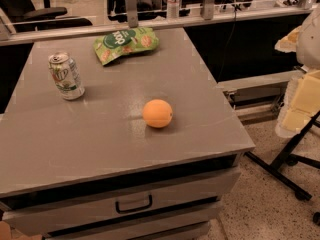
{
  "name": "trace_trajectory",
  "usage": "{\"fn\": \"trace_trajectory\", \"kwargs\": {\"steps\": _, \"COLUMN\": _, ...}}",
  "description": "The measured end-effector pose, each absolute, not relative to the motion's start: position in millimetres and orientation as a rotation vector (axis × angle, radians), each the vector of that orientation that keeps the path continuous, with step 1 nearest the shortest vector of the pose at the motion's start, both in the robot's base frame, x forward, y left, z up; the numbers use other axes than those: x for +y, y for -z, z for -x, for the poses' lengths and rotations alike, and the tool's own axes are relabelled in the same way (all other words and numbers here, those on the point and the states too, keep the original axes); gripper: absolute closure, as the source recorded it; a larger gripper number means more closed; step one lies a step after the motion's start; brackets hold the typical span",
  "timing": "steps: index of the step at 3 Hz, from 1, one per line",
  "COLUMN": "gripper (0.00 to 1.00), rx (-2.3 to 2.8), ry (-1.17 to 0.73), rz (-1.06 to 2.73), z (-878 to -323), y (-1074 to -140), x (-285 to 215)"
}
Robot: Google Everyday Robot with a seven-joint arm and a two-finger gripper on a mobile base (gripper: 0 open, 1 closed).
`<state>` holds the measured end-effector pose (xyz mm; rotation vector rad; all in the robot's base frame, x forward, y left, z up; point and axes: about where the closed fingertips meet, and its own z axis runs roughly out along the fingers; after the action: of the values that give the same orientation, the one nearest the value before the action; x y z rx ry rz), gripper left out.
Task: Pick orange
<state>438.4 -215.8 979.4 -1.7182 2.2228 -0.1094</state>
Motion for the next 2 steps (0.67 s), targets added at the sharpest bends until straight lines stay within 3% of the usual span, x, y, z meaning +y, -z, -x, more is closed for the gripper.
{"fn": "trace_trajectory", "kwargs": {"steps": 2, "gripper": 0.00, "rx": 2.193, "ry": 0.056, "rz": 1.667, "z": -443.3, "y": -976.4, "x": -206.7}}
